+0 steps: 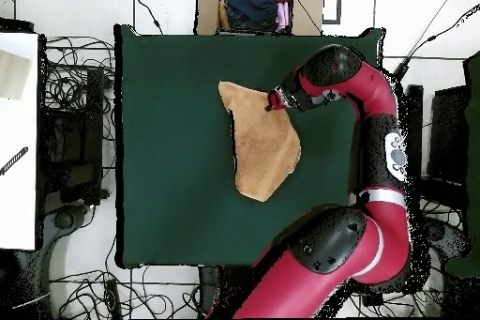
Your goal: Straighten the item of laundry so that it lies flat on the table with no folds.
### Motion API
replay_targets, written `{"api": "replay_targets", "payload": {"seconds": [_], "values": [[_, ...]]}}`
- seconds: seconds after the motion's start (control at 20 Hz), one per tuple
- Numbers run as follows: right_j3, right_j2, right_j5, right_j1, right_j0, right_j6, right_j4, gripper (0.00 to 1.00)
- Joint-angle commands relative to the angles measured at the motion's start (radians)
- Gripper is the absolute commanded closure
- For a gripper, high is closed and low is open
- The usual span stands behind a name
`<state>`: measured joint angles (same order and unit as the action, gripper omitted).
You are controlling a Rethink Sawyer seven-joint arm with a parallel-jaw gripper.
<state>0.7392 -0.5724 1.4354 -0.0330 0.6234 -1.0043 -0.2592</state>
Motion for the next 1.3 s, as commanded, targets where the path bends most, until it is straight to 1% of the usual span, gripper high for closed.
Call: {"api": "replay_targets", "payload": {"seconds": [0.05,0.15,0.25,0.4,0.5,0.65,0.75,0.9,1.05,1.15,1.3], "values": [[0.268,0.04,-0.213,-0.179,-0.016,-0.045,-0.028,1.0],[0.371,0.055,-0.251,-0.278,-0.013,-0.089,-0.019,1.0],[0.431,0.07,-0.253,-0.356,-0.018,-0.118,-0.013,1.0],[0.476,0.086,-0.244,-0.423,-0.024,-0.145,-0.003,1.0],[0.487,0.095,-0.237,-0.441,-0.031,-0.16,0.002,1.0],[0.475,0.1,-0.217,-0.445,-0.041,-0.177,0.008,1.0],[0.477,0.101,-0.233,-0.435,-0.04,-0.183,0.005,1.0],[0.449,0.095,-0.258,-0.379,-0.039,-0.171,-0.003,1.0],[0.44,0.091,-0.274,-0.358,-0.035,-0.161,-0.006,1.0],[0.443,0.093,-0.281,-0.36,-0.037,-0.171,-0.006,1.0],[0.46,0.101,-0.324,-0.359,-0.041,-0.195,-0.012,1.0]]}}
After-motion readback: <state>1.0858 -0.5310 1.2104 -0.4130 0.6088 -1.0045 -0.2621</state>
